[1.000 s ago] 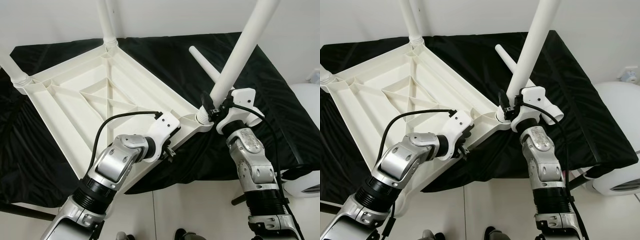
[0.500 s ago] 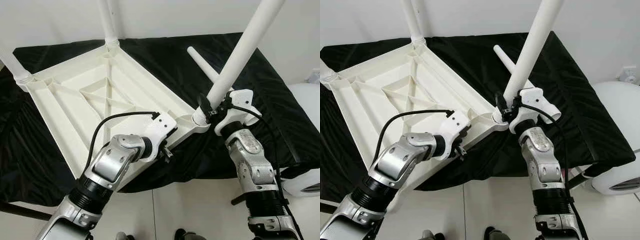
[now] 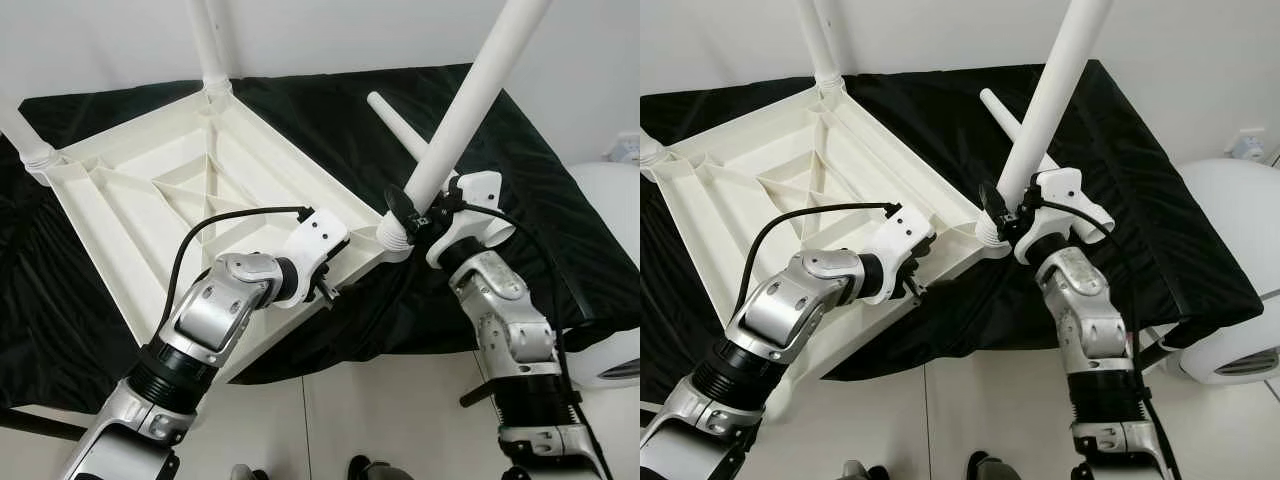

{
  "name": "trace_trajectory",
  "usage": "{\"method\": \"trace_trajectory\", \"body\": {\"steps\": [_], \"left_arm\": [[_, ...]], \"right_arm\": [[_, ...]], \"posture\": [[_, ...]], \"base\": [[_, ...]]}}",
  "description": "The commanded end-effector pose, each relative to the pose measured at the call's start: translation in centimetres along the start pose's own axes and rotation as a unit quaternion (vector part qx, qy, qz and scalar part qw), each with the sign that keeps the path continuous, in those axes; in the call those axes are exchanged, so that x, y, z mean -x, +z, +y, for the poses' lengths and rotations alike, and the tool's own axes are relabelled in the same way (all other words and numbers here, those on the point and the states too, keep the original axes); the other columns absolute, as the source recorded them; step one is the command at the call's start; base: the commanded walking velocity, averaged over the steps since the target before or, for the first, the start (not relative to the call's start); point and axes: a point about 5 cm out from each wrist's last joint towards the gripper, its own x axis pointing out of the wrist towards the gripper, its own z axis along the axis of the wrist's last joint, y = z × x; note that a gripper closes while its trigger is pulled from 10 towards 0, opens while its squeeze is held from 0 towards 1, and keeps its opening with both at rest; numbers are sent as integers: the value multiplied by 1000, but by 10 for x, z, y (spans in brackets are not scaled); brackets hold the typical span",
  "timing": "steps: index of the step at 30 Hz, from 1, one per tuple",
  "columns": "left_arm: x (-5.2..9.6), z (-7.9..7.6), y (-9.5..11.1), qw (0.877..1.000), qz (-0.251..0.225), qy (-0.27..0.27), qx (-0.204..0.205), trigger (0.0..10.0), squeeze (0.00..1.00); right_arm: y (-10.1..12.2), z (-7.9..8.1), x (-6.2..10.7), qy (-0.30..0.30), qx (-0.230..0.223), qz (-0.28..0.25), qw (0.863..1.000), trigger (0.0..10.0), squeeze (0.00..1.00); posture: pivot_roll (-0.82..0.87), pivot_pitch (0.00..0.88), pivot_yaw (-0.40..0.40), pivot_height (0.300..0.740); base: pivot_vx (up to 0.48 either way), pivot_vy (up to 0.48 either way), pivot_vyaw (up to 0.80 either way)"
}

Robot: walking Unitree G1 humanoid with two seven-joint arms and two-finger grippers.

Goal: Building children table

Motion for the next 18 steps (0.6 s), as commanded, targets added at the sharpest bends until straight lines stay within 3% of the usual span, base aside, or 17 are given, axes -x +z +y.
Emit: {"method": "trace_trajectory", "body": {"steps": [1,5,12,15,18], "left_arm": [[4,0,5,1000,-12,-9,-5,10000,0],[18,14,35,995,-90,-22,22,10000,0],[24,39,47,992,-123,26,22,10000,0],[24,44,52,987,-148,48,24,10000,0],[22,44,55,984,-164,61,23,10000,0]], "right_arm": [[7,4,-1,12,0,-15,1000,10000,0],[25,-9,-8,19,10,-31,999,10000,0],[31,-28,-11,47,34,-2,998,10000,0],[23,-30,-6,85,52,35,994,10000,0],[17,-27,-2,114,42,49,991,10000,0]], "posture": [[-98,181,32,740],[-95,172,31,740],[-86,145,31,740],[-80,126,30,740],[-78,108,30,740]], "base": [[0,0,0],[0,0,0],[0,0,0],[0,0,0],[0,0,0]]}}
